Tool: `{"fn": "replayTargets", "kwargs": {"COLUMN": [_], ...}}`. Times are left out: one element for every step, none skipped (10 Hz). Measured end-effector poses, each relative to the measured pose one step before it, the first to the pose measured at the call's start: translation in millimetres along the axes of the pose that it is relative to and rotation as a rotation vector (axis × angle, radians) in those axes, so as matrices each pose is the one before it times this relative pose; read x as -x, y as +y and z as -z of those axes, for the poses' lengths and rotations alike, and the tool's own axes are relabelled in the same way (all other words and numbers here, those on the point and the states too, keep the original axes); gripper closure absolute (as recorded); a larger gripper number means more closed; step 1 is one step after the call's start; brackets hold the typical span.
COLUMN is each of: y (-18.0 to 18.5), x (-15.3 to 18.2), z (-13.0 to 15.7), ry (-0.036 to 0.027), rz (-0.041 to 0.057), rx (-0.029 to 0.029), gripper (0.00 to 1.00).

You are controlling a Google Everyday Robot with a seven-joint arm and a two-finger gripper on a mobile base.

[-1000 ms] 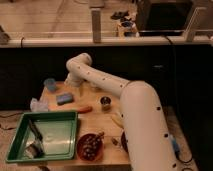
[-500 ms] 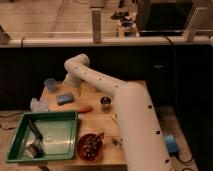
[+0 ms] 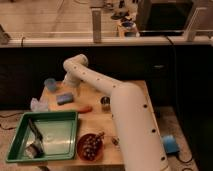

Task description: Place sponge in tray

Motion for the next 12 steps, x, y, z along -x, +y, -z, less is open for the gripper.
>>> {"fn": "replayTargets", "kwargs": {"y": [-0.32,-1.00,-1.45,-1.64,-0.21,-1.07,1.22,-0.27,-0.29,-1.90,-0.33,-0.14], "x": [1.22,1.49,1.34,0.80,0.90,0.16,-1.13,0.17,0.65,2.51,1.31,0.59], "z": [-1.50,-1.80,-2.23,-4.29,-4.11,-3.13,-3.64,-3.21,-2.24,-4.04,-3.24,-2.02], "ry": [-0.00386,-0.00341,-0.00421,-0.00674,-0.00484,-0.00512,-0.00441,-0.00314,-0.00151,-0.00403,-0.00460,-0.00303], "rz": [0.00267,0.00412,0.00518,0.00387,0.00351,0.00338,0.00103,0.00225,0.00177,0.00563,0.00463,0.00275], "rx": [0.00356,0.00300,0.00429,0.00446,0.00439,0.00307,0.00585,0.00427,0.00277,0.00531,0.00780,0.00516], "gripper": [0.20,0.20,0.20,0.20,0.20,0.20,0.20,0.20,0.20,0.20,0.20,0.20]}}
